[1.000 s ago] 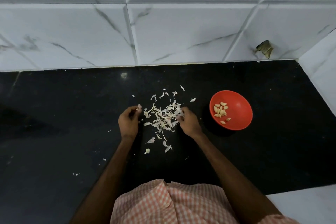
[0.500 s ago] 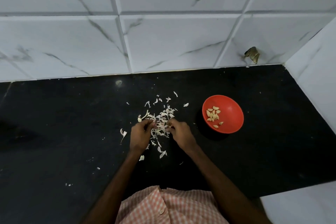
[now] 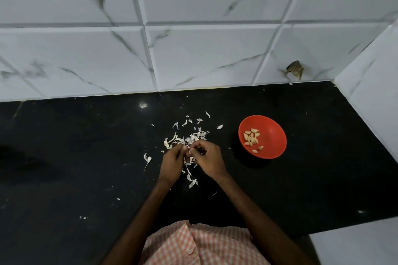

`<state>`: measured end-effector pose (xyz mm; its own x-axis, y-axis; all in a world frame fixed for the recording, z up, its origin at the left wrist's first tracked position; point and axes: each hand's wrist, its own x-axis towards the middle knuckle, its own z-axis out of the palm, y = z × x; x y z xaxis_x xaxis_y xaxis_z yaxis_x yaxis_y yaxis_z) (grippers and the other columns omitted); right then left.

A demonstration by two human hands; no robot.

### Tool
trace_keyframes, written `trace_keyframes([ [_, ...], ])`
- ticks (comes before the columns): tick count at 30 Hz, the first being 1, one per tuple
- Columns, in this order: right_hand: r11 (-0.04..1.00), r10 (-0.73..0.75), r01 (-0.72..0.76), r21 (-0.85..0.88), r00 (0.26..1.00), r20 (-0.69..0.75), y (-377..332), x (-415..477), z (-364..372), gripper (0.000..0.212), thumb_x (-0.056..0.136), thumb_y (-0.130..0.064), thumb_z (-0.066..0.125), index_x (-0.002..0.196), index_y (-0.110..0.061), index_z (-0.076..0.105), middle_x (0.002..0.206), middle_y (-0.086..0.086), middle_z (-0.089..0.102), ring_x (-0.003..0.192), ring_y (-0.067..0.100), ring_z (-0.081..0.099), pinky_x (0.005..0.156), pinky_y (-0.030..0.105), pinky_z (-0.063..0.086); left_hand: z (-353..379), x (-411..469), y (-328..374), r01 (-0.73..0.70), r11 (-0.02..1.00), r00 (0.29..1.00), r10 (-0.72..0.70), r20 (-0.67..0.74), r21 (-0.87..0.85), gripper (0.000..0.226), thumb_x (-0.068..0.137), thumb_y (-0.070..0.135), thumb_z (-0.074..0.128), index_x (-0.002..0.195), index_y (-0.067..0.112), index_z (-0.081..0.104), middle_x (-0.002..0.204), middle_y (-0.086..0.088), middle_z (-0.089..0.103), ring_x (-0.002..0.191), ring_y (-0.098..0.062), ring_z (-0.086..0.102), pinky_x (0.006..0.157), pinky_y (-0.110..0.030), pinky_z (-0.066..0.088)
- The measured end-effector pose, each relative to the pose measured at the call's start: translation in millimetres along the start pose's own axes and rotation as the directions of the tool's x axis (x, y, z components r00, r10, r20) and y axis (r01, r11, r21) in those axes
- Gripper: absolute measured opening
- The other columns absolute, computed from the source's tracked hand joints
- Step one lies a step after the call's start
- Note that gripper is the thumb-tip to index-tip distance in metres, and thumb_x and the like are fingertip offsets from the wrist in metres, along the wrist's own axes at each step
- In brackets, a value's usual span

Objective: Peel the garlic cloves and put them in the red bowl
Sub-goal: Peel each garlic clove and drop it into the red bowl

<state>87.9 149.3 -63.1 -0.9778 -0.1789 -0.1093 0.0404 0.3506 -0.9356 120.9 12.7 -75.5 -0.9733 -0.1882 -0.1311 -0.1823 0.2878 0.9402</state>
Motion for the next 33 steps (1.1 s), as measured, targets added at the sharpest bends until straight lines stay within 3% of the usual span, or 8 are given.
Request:
trace_keyframes([
  [5,0.993,0.017,-0.014,0.120,1.000,-0.020,-16.3,-3.7,-5.4,0.008,0.087,-0.005,0.069,0.086,-0.012,0.073,0.079,0.002,0.074,0.070,0.013,0.069,0.064,0.036,0.060,-2.8,-5.0,11.6,-0.002,0.994,1.000,0.005,0.019,-0.113,0.039,0.109,0.020,0.043,0.073,0.013,0.056,0.057,0.006,0.056,0.055,-0.009,0.048,0.058,-0.027,0.041],
  [8,0.982,0.035,-0.033,0.184,0.999,-0.007,-27.3,-6.1,-7.0,0.014,0.089,-0.001,0.067,0.084,-0.012,0.072,0.078,0.006,0.073,0.065,0.016,0.069,0.053,0.031,0.058,-3.4,-6.2,17.2,-0.017,0.988,1.000,0.020,0.017,-0.155,0.040,0.109,0.020,0.042,0.071,0.016,0.054,0.055,0.006,0.053,0.053,-0.011,0.048,0.055,-0.026,0.039],
  [14,0.988,0.044,-0.044,0.150,0.999,0.000,-33.7,-7.2,-10.1,0.015,0.089,0.001,0.065,0.084,-0.012,0.071,0.073,0.005,0.071,0.058,0.012,0.067,0.052,0.034,0.059,-5.3,-8.5,22.7,-0.047,0.995,0.999,0.047,0.004,-0.089,0.039,0.109,0.019,0.044,0.071,0.012,0.052,0.052,0.006,0.049,0.050,-0.009,0.044,0.053,-0.025,0.038],
  [20,0.986,0.082,-0.081,0.147,0.997,0.003,-37.3,-7.5,-8.6,0.014,0.089,-0.004,0.069,0.078,-0.012,0.070,0.068,0.003,0.073,0.055,0.018,0.070,0.054,0.033,0.061,-3.1,-11.2,17.7,-0.049,0.999,0.999,0.050,-0.022,0.010,0.036,0.107,0.022,0.045,0.074,0.013,0.053,0.053,0.007,0.051,0.051,-0.011,0.046,0.057,-0.037,0.042],
  [23,0.973,0.119,-0.116,0.201,0.993,-0.002,-35.9,-7.5,-6.3,0.005,0.090,-0.001,0.068,0.087,0.000,0.072,0.075,0.012,0.074,0.060,0.018,0.071,0.053,0.030,0.060,-2.1,-10.4,16.5,-0.034,0.996,0.998,0.038,-0.044,0.077,0.034,0.106,0.027,0.045,0.074,0.019,0.051,0.054,0.006,0.052,0.051,-0.012,0.047,0.059,-0.044,0.047],
  [27,0.936,0.178,-0.171,0.309,0.984,0.005,-33.1,-7.4,-5.1,0.011,0.092,-0.001,0.065,0.084,-0.003,0.072,0.071,0.010,0.072,0.061,0.021,0.069,0.054,0.031,0.060,-2.5,-8.1,16.1,-0.048,0.981,0.998,0.056,-0.035,0.185,0.032,0.105,0.033,0.045,0.075,0.026,0.049,0.057,0.006,0.055,0.052,-0.014,0.050,0.058,-0.040,0.047],
  [33,0.938,0.197,-0.182,0.294,0.980,-0.022,-32.9,-5.6,-0.7,0.011,0.092,-0.001,0.066,0.082,-0.002,0.071,0.066,0.008,0.069,0.046,0.017,0.061,0.044,0.027,0.052,-1.2,-9.1,19.6,-0.033,0.998,0.999,0.033,-0.013,0.049,0.034,0.106,0.017,0.046,0.072,0.020,0.049,0.057,0.007,0.052,0.052,-0.010,0.047,0.057,-0.035,0.043],
])
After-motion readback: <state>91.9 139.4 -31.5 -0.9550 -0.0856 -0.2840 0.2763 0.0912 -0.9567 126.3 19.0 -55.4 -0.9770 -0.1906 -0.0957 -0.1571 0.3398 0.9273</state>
